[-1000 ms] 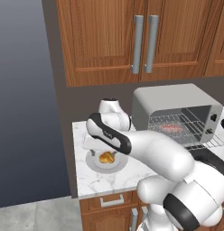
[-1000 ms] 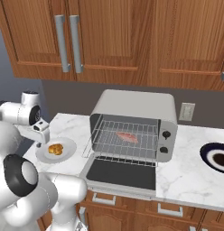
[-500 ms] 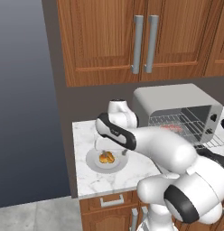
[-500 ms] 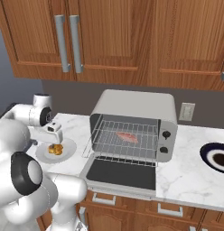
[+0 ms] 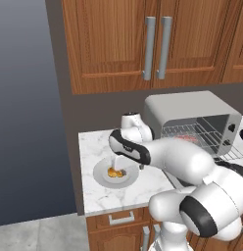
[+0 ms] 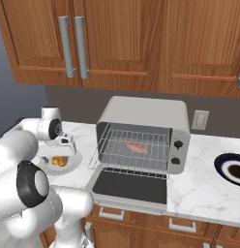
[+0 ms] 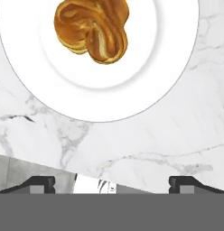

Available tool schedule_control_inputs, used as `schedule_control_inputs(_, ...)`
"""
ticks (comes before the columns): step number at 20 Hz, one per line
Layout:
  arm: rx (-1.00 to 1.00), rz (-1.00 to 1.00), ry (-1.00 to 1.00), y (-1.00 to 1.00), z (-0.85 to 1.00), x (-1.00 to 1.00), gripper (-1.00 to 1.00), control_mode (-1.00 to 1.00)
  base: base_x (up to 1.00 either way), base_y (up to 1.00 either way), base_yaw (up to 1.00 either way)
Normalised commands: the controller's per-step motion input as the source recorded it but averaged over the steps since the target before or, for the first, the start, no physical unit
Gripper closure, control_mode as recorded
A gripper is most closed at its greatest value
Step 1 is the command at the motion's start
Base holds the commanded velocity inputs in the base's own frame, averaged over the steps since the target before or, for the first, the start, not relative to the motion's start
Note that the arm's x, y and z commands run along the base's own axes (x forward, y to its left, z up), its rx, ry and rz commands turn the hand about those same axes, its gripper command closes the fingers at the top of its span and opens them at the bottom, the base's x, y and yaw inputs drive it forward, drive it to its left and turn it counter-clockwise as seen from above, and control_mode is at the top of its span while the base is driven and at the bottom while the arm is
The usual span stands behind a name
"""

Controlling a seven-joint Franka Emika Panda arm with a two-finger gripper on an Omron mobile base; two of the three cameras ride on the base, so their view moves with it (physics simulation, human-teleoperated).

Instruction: Open the toaster oven door. Place the bread on the top rack in the toaster oven and place the steak on the bottom rack.

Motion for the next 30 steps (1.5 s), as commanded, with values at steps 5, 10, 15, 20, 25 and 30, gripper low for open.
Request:
schedule_control_inputs(5, 0.01, 0.27, -0.09, -0.02, -0.19, 0.00, -1.00, -1.00, 0.00, 0.00, 0.00)
schedule_control_inputs(10, 0.10, 0.18, -0.20, -0.01, -0.16, 0.03, -1.00, -1.00, 0.00, 0.00, 0.00)
schedule_control_inputs(15, 0.22, 0.00, -0.04, 0.00, -0.16, 0.19, -1.00, -1.00, 0.00, 0.00, 0.00)
schedule_control_inputs(20, 0.14, -0.01, 0.00, 0.05, -0.08, 0.24, -1.00, -1.00, 0.00, 0.00, 0.00)
schedule_control_inputs(25, 0.00, -0.06, 0.00, 0.08, 0.00, 0.13, -1.00, -1.00, 0.00, 0.00, 0.00)
schedule_control_inputs(30, 0.00, -0.10, -0.02, 0.14, -0.04, 0.09, -1.00, -1.00, 0.00, 0.00, 0.00)
